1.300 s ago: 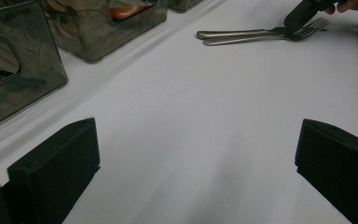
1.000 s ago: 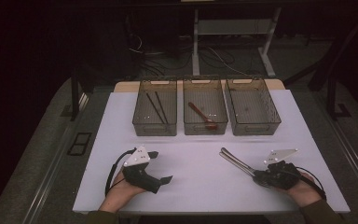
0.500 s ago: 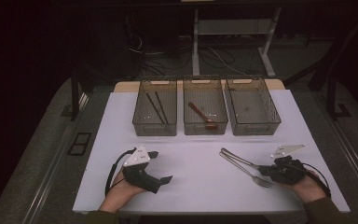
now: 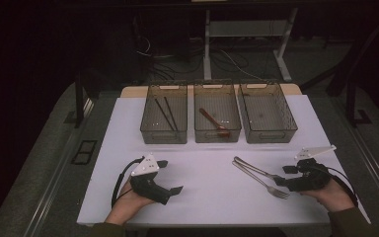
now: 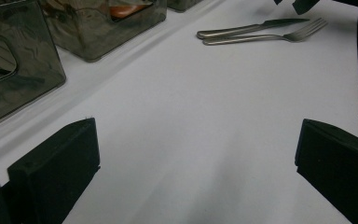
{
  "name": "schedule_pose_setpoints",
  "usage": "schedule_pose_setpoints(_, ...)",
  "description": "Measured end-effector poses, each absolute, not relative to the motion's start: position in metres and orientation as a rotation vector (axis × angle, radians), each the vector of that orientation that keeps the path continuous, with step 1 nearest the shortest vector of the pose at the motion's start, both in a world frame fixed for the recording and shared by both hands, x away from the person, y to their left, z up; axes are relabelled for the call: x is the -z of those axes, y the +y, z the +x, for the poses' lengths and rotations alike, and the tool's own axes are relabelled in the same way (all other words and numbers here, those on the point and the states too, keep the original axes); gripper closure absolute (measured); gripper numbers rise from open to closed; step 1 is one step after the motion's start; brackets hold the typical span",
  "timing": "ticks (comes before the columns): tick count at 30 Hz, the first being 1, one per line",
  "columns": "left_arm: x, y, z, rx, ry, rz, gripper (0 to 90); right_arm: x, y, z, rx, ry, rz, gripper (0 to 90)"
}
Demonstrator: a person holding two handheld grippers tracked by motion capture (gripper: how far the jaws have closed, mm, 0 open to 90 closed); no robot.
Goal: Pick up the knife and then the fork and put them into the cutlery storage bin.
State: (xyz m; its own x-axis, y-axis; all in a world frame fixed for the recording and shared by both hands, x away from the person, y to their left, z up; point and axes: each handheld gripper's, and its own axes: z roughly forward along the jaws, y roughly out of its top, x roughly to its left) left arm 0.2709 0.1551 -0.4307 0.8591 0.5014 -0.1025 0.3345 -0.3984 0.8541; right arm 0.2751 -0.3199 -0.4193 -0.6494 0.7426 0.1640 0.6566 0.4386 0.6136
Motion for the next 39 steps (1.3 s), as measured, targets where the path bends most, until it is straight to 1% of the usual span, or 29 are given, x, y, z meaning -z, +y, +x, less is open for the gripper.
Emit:
schedule_pose_setpoints(2, 0.431, 0.155, 0.271, -0.208, 0.611, 2.022, 0.0, 0.418, -0.319, 0.277, -1.001, 2.569, 1.235, 36.2)
schedule_pose_setpoints(4, 0.431, 0.155, 0.271, -0.209, 0.612, 2.022, 0.0, 0.416, -0.318, 0.279, -0.991, 2.571, 1.218, 32.1)
schedule_pose_setpoints(13, 0.432, 0.155, 0.271, -0.207, 0.617, 2.019, 0.0, 0.408, -0.306, 0.295, -0.999, 2.635, 1.161, 25.8)
schedule_pose_setpoints(15, 0.432, 0.155, 0.271, -0.208, 0.617, 2.017, 0.0, 0.405, -0.301, 0.298, -0.99, 2.655, 1.129, 23.0)
schedule_pose_setpoints(20, 0.432, 0.155, 0.271, -0.207, 0.615, 2.026, 0.0, 0.4, -0.29, 0.308, -0.979, 2.685, 1.075, 23.5)
schedule_pose_setpoints(24, 0.433, 0.155, 0.271, -0.205, 0.615, 2.021, 0.0, 0.398, -0.279, 0.318, -0.941, 2.714, 1.039, 25.2)
schedule_pose_setpoints(27, 0.432, 0.155, 0.272, -0.204, 0.614, 2.024, 0.0, 0.397, -0.272, 0.325, -0.926, 2.743, 1.012, 30.2)
schedule_pose_setpoints(34, 0.433, 0.154, 0.272, -0.204, 0.611, 2.025, 0.0, 0.395, -0.254, 0.341, -0.901, 2.778, 0.985, 37.1)
schedule_pose_setpoints(39, 0.432, 0.155, 0.271, -0.205, 0.612, 2.018, 0.0, 0.395, -0.243, 0.345, -0.843, 2.803, 0.962, 45.0)
